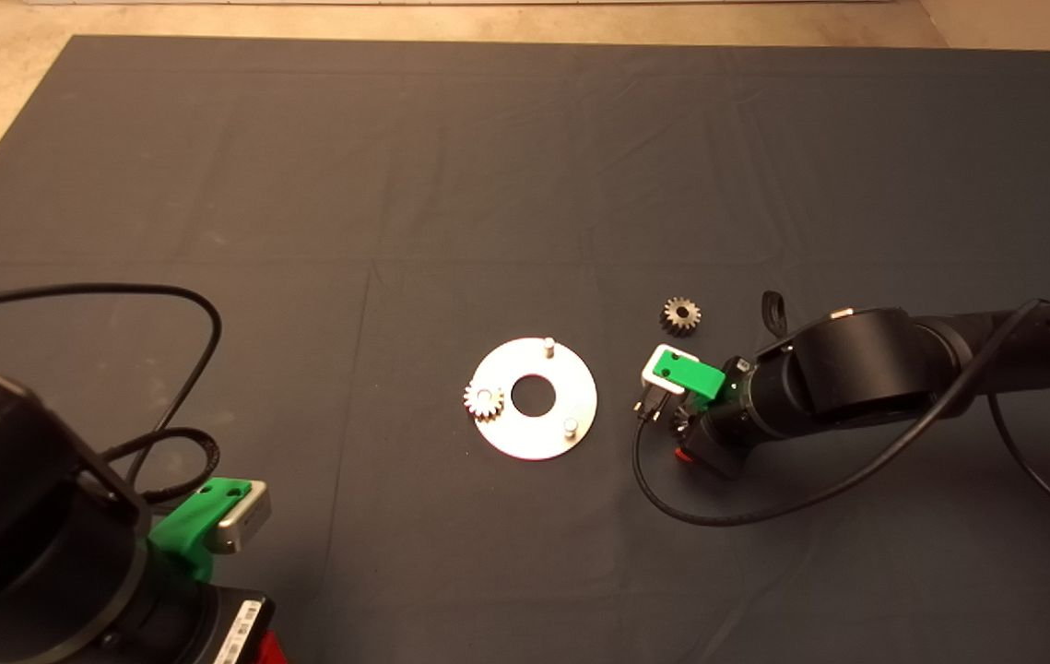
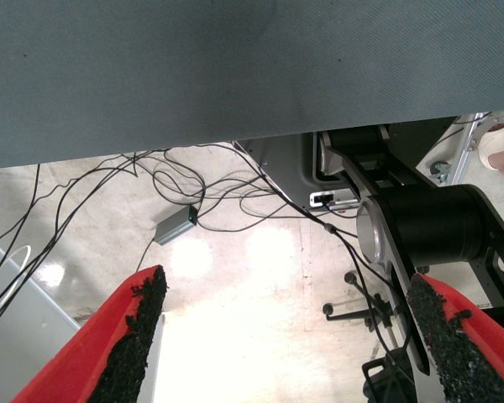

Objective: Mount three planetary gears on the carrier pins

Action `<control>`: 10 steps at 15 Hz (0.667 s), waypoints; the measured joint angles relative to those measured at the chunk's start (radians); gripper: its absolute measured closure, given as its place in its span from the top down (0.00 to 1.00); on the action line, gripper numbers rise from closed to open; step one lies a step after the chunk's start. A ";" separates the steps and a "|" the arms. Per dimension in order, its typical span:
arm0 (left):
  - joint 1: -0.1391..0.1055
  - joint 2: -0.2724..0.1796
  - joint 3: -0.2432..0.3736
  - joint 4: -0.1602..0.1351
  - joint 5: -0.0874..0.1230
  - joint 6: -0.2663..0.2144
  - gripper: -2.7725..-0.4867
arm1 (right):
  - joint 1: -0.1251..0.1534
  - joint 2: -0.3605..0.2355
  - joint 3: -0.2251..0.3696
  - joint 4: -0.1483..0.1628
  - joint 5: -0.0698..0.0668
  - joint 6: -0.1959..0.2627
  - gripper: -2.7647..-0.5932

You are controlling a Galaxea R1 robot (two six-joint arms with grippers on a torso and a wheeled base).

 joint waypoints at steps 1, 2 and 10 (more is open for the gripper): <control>0.000 0.000 0.000 0.000 0.000 0.000 0.68 | 0.000 0.000 -0.005 -0.001 0.004 0.000 0.29; 0.000 0.000 0.000 0.000 0.000 0.000 0.68 | 0.000 0.000 -0.006 -0.001 0.007 0.000 0.29; 0.000 0.000 0.000 0.000 0.000 0.000 0.68 | 0.000 0.000 -0.010 -0.001 0.007 0.005 0.26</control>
